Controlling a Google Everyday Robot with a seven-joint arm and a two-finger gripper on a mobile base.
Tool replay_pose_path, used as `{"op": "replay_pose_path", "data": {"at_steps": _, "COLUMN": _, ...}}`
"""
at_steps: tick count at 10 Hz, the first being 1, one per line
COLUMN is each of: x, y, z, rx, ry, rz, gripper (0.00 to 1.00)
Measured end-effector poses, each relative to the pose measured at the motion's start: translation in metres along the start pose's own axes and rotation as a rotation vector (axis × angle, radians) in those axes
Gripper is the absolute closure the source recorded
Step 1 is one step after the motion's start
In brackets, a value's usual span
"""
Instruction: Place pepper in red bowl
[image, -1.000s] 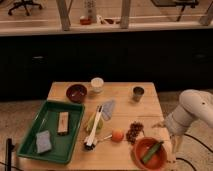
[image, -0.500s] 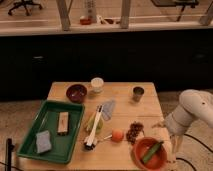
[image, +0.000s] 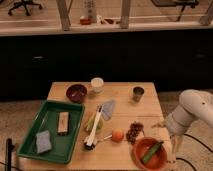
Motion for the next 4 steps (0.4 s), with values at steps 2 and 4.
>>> {"op": "replay_pose_path", "data": {"at_steps": 2, "x": 0.0, "y": 0.0, "z": -0.0003, "rx": 0.0, "ry": 0.001, "rz": 0.0, "gripper": 0.2}}
{"op": "replay_pose_path", "data": {"at_steps": 4, "x": 0.0, "y": -0.0001, "z": -0.0009, "rx": 0.001, "ry": 0.002, "rz": 0.0, "gripper": 0.2}}
